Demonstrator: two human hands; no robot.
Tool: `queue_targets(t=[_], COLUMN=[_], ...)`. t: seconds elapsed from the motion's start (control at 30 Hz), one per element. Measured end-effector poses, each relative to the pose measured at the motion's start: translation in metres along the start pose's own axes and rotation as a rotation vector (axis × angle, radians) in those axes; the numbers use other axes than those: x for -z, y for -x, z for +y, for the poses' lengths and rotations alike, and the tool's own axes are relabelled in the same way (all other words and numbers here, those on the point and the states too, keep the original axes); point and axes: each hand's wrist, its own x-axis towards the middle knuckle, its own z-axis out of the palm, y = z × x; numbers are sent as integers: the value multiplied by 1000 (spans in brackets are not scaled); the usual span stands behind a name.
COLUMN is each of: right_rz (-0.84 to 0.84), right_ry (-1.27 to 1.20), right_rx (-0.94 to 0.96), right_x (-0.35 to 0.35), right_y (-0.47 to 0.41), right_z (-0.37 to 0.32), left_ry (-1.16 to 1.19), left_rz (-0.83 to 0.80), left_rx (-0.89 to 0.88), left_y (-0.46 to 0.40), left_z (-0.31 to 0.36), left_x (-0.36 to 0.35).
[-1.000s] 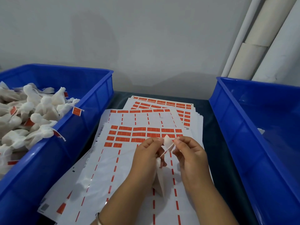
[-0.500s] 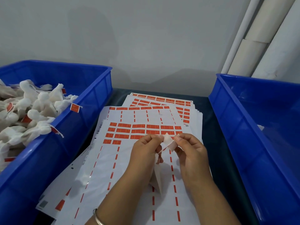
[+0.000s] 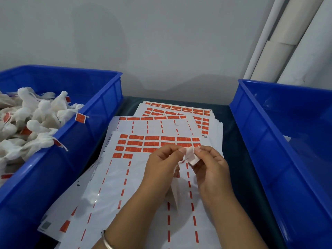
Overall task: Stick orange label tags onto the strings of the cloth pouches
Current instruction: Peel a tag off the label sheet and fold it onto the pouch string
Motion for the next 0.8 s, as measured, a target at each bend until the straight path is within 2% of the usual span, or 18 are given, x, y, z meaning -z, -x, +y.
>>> queue_targets(t=[0.3,0.8], right_rz=[-66,-75], right_ry=[-155,-154], right_rx=[-68,-65], right_x=[3,5], right_y=[-1,-2], right_z=[-1,-2], left_ry=[-110,-255], left_rz=[-81,-146], left_rx=[-111,-243], left_y=[4,4], left_z=[-1,-5], left_x=[-2,0])
